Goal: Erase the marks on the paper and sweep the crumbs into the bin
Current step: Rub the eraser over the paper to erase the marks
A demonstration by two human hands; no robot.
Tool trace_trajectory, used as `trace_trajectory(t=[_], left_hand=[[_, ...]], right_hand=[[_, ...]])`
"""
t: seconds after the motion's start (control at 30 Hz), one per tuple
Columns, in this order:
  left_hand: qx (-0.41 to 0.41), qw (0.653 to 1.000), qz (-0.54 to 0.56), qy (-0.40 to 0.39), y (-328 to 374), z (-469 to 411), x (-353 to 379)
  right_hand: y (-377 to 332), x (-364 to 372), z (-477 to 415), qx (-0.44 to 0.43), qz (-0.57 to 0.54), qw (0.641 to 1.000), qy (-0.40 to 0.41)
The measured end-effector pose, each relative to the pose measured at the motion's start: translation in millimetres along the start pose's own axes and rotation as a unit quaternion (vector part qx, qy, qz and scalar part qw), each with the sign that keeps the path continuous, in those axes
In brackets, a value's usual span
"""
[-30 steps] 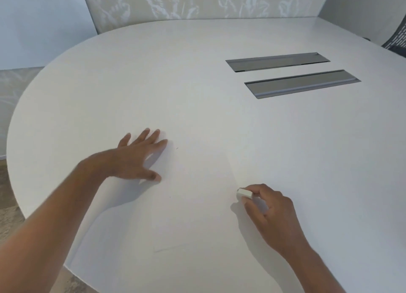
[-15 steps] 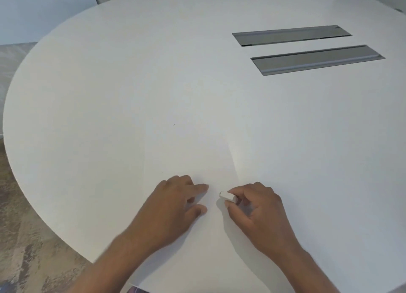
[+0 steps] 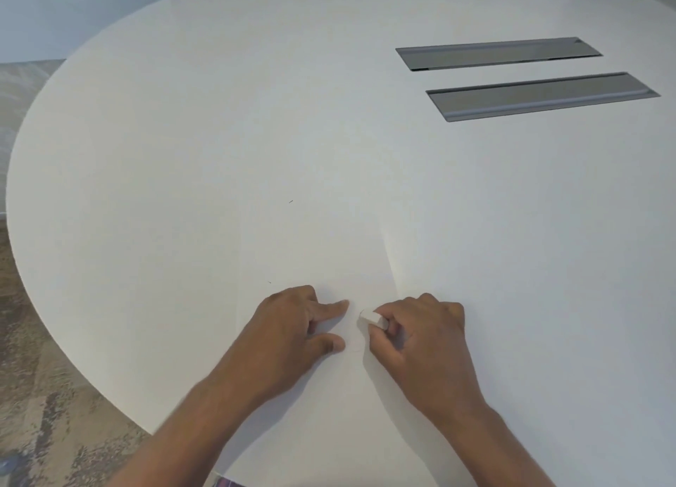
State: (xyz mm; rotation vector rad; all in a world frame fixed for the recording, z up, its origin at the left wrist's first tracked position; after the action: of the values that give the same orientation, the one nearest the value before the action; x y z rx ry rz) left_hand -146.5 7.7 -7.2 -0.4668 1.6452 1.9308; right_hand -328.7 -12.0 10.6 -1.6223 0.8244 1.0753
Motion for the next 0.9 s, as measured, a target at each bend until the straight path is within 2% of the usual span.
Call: trace_trajectory(t=[0.1,0.2,0.37,0.57,0.73,0.9], left_hand=[[0.000,1.000,-0.006,-0.013,0.7,-1.2,0.9],[0.006,0.999,-0.019,-0.041,2.3,-2.0,1.9],[0.006,0.996,-0.034,-0.085,0.8,-6.7,0.1],[0.000,0.995,-0.026,-0.098,-3.1,-8.4,1.5],[0.001,0.995,-0.029,-0.097,-3.4,-9.5,1.6],[0.003,0.995,-0.033,-0.098,-4.0,-9.3,2.1]], right_hand=[[-16.5,3.5,9.3,-0.038,-0.011,0.999,-0.017],[-26.4,5.7,13.9,-0.075,0.026,0.997,-0.016],[-0.3,-3.8,-1.7,0.004,0.036,0.999,0.009],[-36.3,7.3,21.4,-0.067,0.051,0.996,-0.005],[-7.6,-3.0,6.7,0.016,0.054,0.998,0.029],[-34.8,4.0,25.3,-0.082,0.054,0.995,0.017]])
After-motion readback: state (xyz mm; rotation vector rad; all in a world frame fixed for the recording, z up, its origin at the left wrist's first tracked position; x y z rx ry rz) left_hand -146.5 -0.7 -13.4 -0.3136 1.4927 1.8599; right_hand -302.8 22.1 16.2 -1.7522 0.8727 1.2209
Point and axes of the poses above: each hand's wrist, its own z-axis away from the middle knuckle, its own x-axis out of the palm, y = z × x, the point moved 9 cm from there along -z, towards the middle knuckle, and after that the axes turned 9 degrees about z, right-handed, at the moved point
